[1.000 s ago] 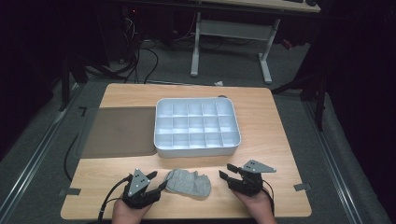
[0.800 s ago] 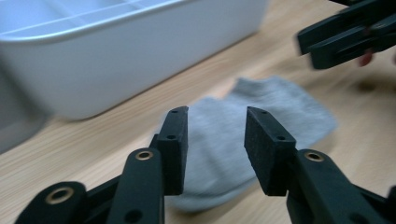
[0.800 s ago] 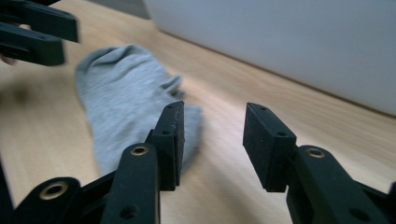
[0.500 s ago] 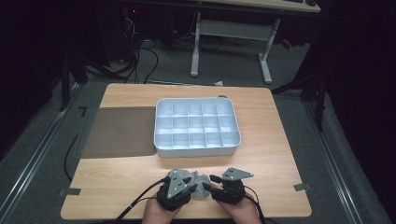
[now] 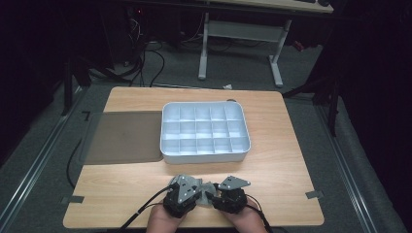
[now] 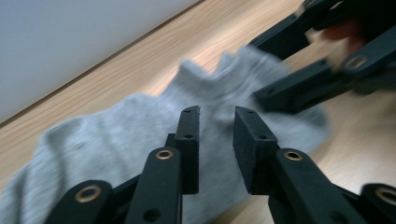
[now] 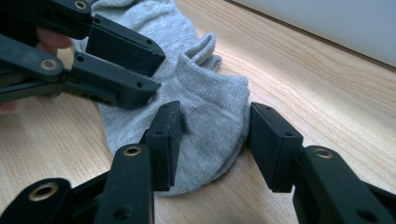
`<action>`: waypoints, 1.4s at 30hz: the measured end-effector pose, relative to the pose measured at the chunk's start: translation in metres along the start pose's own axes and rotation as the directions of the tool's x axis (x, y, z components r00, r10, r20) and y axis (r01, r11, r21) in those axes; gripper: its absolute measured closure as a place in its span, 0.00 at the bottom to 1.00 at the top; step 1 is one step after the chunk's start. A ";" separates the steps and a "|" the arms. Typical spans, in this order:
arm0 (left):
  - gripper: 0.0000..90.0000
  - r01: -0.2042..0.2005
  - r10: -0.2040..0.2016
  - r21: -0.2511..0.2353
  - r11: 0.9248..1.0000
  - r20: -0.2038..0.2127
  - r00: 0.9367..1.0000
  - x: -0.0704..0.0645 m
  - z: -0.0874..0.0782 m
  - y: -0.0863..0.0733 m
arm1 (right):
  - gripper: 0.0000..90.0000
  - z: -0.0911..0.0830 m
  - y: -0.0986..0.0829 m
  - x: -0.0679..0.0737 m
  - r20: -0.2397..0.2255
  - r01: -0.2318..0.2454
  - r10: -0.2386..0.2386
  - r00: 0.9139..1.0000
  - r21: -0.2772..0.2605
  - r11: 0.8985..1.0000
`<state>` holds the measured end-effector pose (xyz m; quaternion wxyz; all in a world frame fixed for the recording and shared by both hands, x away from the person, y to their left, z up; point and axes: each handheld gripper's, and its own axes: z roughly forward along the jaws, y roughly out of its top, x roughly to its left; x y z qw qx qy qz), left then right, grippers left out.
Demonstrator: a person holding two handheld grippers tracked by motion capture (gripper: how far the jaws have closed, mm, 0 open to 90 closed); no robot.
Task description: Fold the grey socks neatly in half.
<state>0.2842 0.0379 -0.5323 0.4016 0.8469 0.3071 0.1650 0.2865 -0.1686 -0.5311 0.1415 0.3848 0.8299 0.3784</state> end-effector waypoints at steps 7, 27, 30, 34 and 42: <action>0.80 0.045 -0.044 0.021 0.999 -0.049 0.998 0.023 -0.015 -0.012 | 0.69 0.001 0.000 0.002 -0.002 0.020 -0.020 1.000 0.000 1.000; 0.82 0.075 -0.070 0.021 0.997 -0.187 0.980 0.053 -0.025 -0.022 | 0.78 0.001 0.000 0.001 -0.033 0.031 -0.031 0.999 -0.003 1.000; 0.81 0.080 -0.075 0.020 0.997 -0.189 0.979 0.054 -0.026 -0.023 | 0.83 0.001 0.000 0.001 -0.046 0.037 -0.037 0.998 -0.003 0.999; 0.81 0.095 -0.091 0.015 0.995 -0.176 0.980 0.057 -0.028 -0.025 | 0.90 0.000 0.000 0.001 -0.071 0.049 -0.049 0.996 0.003 0.999; 0.83 0.110 -0.107 0.020 0.994 -0.104 0.989 0.049 -0.031 -0.025 | 0.93 -0.005 -0.002 -0.004 -0.051 0.046 -0.046 0.998 -0.007 0.999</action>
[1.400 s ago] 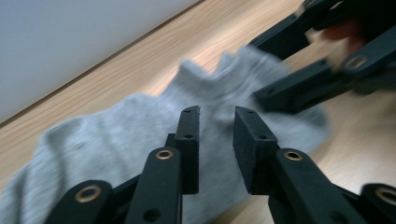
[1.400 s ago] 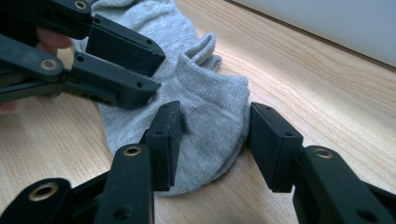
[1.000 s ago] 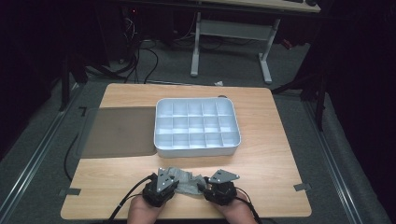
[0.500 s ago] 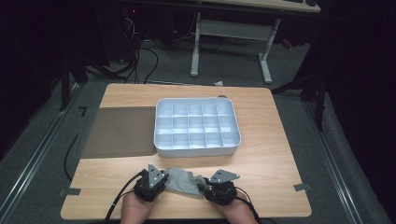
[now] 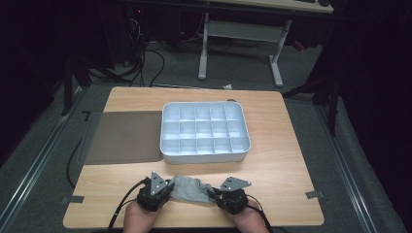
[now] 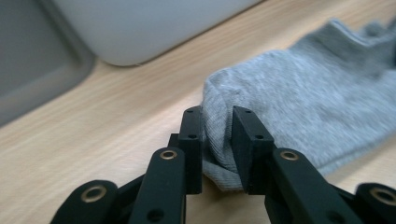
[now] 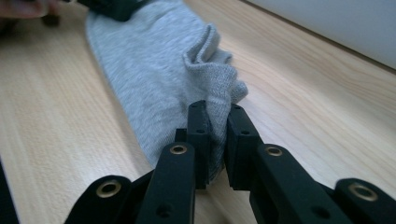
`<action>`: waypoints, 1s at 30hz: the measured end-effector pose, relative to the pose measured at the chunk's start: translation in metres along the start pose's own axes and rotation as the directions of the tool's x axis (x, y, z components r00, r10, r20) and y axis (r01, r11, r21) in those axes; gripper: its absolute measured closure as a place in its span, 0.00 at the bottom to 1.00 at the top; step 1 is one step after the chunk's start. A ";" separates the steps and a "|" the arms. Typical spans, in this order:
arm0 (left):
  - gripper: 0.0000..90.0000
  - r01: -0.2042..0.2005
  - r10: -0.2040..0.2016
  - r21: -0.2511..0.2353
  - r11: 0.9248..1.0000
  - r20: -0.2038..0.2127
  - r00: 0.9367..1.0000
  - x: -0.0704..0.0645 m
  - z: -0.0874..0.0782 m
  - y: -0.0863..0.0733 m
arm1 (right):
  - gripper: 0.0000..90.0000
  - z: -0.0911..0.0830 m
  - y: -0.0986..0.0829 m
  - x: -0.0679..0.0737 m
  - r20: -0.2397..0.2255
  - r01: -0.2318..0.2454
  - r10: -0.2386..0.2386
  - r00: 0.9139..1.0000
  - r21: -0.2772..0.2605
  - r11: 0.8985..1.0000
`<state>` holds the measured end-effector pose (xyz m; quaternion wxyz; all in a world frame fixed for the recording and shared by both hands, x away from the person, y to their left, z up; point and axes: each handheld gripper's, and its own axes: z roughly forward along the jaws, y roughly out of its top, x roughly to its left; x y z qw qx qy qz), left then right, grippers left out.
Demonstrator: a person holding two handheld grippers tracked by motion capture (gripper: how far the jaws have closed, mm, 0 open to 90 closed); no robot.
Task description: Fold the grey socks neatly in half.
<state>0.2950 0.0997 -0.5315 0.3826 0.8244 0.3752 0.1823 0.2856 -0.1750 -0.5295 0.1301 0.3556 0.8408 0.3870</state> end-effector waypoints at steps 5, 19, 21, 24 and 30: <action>0.83 -0.046 0.046 -0.001 0.999 0.041 0.998 -0.019 0.003 0.004 | 0.92 -0.011 -0.008 -0.018 0.023 -0.060 0.061 0.998 -0.010 0.998; 0.78 -0.062 0.062 -0.007 0.998 0.073 0.995 -0.035 0.009 0.012 | 0.93 -0.028 -0.022 -0.035 -0.003 -0.096 0.096 0.995 -0.019 0.995; 0.73 -0.055 0.058 -0.035 0.998 0.063 0.996 -0.036 0.003 0.019 | 0.93 -0.029 -0.023 -0.035 -0.002 -0.092 0.092 0.996 -0.019 0.996; 0.74 -0.039 0.046 -0.073 0.997 0.094 0.995 -0.042 0.000 0.031 | 0.93 -0.029 -0.023 -0.035 -0.008 -0.094 0.094 0.996 -0.017 0.995; 0.77 -0.065 0.075 -0.064 0.996 0.169 0.983 -0.068 0.019 0.053 | 0.92 -0.028 -0.023 -0.035 -0.004 -0.081 0.081 0.997 -0.018 0.997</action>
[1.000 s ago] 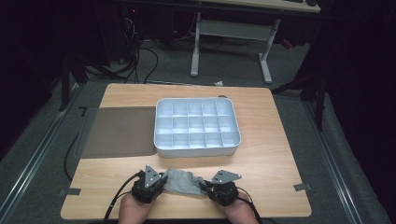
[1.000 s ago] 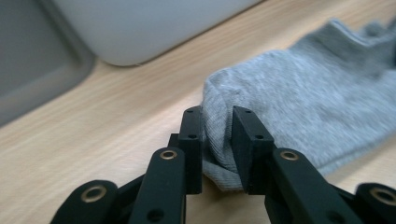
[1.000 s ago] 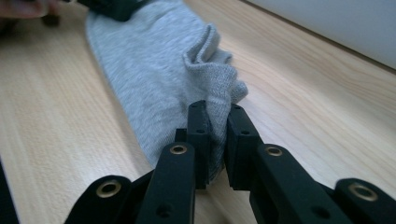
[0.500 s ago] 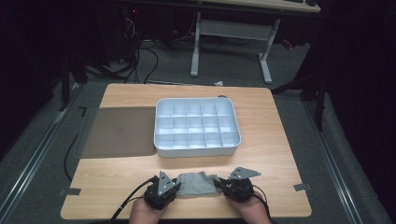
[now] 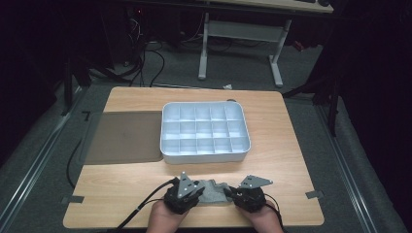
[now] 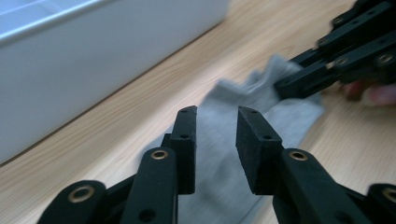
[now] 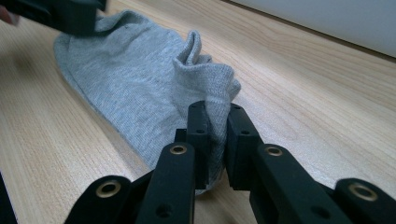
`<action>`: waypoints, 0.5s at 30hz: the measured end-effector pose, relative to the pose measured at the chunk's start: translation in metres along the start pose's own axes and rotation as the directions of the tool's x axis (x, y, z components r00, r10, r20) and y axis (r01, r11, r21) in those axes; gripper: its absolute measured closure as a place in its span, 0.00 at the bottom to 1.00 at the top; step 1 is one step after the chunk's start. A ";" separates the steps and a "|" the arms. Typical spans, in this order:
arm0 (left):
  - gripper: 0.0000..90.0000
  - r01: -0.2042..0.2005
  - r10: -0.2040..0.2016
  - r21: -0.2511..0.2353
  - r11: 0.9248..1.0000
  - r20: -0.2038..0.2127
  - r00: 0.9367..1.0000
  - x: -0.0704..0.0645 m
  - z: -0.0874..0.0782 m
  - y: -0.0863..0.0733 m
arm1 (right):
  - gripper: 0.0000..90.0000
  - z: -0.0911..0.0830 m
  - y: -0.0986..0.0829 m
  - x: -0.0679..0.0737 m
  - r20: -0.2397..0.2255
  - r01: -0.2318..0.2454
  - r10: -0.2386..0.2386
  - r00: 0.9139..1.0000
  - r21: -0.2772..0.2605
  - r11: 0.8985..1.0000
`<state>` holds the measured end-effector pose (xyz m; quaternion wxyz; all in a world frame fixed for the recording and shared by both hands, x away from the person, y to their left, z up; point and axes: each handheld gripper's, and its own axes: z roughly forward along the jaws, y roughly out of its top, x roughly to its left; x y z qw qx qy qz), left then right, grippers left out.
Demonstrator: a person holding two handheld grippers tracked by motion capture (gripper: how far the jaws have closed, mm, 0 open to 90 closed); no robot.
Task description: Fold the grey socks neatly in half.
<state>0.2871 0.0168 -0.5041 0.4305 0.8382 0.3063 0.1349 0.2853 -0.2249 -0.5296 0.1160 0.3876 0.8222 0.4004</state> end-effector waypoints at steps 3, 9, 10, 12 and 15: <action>0.79 -0.011 0.011 0.052 0.999 0.005 1.000 -0.007 0.018 -0.001 | 0.92 0.000 0.000 0.000 0.001 -0.007 0.007 1.000 0.001 1.000; 0.80 -0.021 0.021 0.083 0.996 0.006 1.000 -0.014 0.026 -0.011 | 0.92 -0.001 0.000 -0.004 -0.014 -0.036 0.036 0.999 -0.002 0.999; 0.80 -0.027 0.027 0.083 0.996 -0.001 1.000 -0.015 0.026 -0.011 | 0.92 -0.001 0.000 -0.005 -0.017 -0.039 0.039 0.999 -0.001 0.999; 0.80 -0.029 0.030 0.082 0.996 -0.008 1.000 -0.016 0.026 -0.011 | 0.92 -0.001 0.001 -0.005 -0.025 -0.045 0.045 0.999 -0.002 0.999; 0.81 -0.048 0.051 0.081 0.996 -0.033 0.998 -0.020 0.028 -0.011 | 0.93 -0.005 0.002 -0.011 -0.097 -0.114 0.111 0.989 -0.028 0.993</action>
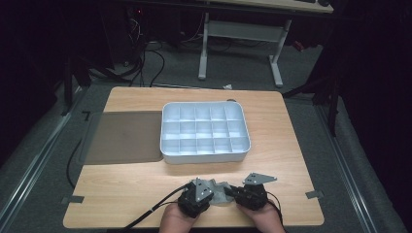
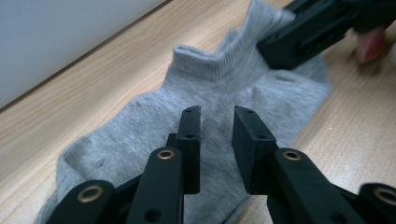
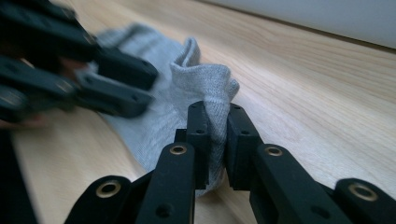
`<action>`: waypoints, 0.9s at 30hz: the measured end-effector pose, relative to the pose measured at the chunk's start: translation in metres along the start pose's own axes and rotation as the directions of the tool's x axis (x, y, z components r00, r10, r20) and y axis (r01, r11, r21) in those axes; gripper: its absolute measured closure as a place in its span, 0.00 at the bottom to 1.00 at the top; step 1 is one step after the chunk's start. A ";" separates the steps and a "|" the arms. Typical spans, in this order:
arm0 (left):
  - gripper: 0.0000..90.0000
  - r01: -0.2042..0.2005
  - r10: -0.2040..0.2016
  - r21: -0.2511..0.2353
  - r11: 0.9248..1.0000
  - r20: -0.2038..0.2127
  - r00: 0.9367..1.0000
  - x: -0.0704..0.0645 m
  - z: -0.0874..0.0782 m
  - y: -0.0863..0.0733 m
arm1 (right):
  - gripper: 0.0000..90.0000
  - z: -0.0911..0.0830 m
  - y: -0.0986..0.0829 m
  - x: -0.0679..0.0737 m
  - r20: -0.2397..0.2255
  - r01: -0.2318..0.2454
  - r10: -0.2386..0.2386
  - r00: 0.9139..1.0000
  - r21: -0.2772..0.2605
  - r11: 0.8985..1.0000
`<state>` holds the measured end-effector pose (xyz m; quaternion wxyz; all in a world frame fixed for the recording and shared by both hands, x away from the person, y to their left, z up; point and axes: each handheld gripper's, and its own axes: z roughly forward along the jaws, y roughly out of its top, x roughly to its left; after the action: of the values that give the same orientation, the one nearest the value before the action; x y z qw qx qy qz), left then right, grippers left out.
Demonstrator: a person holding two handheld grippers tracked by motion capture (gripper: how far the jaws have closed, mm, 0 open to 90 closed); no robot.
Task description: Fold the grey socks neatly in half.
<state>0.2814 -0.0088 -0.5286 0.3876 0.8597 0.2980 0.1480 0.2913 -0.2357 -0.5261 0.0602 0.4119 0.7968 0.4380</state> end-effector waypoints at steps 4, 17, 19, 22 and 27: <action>0.81 -0.003 0.003 -0.007 1.000 -0.014 1.000 -0.002 0.004 0.002 | 0.93 -0.006 0.004 -0.002 -0.037 -0.037 0.036 0.999 -0.037 0.999; 0.82 -0.018 0.017 -0.006 1.000 -0.044 0.999 -0.009 0.014 0.012 | 0.93 -0.013 0.016 0.011 -0.014 -0.005 0.003 1.000 -0.111 0.994; 0.81 -0.014 0.014 -0.006 1.000 -0.044 0.999 -0.009 0.015 0.013 | 0.93 -0.013 0.016 0.012 -0.010 0.000 -0.001 1.000 -0.114 0.994; 0.81 -0.010 0.010 0.002 1.000 -0.040 0.999 -0.008 0.015 0.014 | 0.93 -0.013 0.015 0.010 0.001 0.005 -0.005 1.000 -0.114 0.993; 0.72 0.023 -0.024 -0.032 0.999 -0.026 0.999 0.000 0.003 0.014 | 0.93 -0.014 0.012 0.005 0.005 -0.006 0.006 1.000 -0.107 0.994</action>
<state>0.2883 -0.0170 -0.5200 0.3988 0.8479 0.3107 0.1595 0.2892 -0.2380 -0.5077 0.0831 0.4117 0.7706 0.4793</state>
